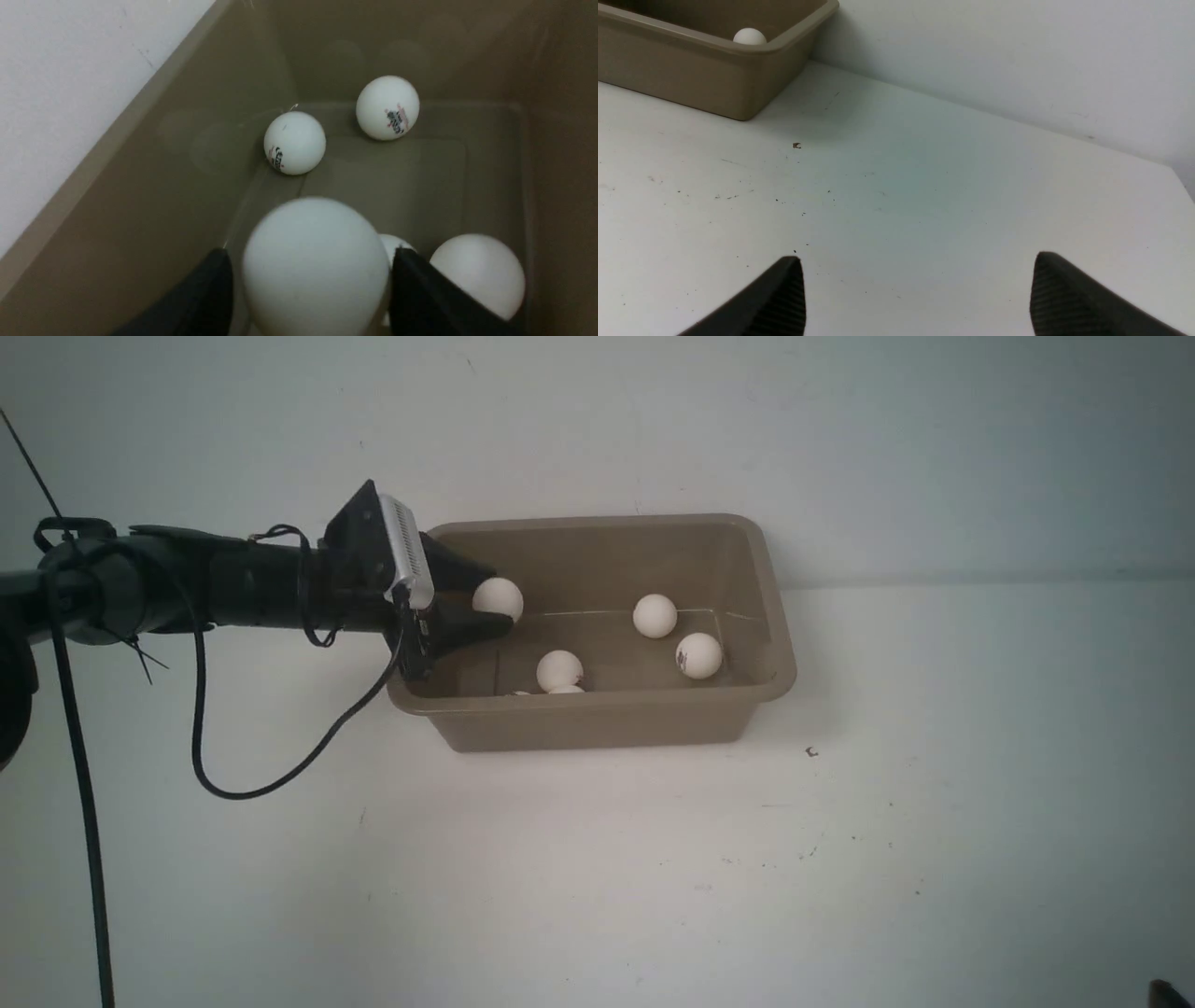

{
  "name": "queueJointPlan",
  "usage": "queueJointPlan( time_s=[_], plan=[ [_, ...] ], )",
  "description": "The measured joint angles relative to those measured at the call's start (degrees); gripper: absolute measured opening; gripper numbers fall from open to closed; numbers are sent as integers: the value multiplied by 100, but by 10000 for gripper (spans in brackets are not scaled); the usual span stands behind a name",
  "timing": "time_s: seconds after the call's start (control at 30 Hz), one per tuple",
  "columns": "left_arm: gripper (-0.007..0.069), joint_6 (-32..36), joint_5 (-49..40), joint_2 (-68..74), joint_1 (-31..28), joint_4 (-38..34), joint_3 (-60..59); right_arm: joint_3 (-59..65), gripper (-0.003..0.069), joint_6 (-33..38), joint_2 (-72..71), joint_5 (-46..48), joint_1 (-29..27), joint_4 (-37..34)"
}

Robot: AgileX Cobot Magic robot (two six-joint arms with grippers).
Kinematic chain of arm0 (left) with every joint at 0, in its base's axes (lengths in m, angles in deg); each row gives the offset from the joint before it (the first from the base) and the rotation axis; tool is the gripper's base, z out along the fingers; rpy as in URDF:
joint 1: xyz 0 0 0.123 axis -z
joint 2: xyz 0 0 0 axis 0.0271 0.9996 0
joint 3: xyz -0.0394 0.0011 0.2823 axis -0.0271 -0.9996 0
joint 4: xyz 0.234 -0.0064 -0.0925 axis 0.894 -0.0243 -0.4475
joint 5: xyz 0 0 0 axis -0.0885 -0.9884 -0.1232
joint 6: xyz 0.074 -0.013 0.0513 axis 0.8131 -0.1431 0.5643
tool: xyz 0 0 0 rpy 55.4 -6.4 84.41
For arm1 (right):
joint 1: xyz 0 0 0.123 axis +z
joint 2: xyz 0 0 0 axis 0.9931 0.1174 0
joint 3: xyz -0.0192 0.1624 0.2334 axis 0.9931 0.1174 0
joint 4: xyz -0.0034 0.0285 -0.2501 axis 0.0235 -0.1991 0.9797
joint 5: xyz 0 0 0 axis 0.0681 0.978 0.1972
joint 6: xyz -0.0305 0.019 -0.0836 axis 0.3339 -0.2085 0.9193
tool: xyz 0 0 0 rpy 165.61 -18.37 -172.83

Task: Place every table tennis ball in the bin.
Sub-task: Use the left arm to put the table tennis ball into the box, then use the left arm to clamp the table tennis ball closest to it

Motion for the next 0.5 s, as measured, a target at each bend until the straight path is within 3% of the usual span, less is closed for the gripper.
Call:
queueJointPlan(
  time_s=[0.13,0.3,0.5],
  plan=[
    [553,-832,-79,-185,-152,-373,0,0,589,5,0,0,0,0],
    [547,-1511,-406,-567,-653,-601,0,0,589,5,0,0,0,0],
    [512,-1784,-653,-752,-1321,125,5,0,589,5,0,0,0,0]
  ],
)
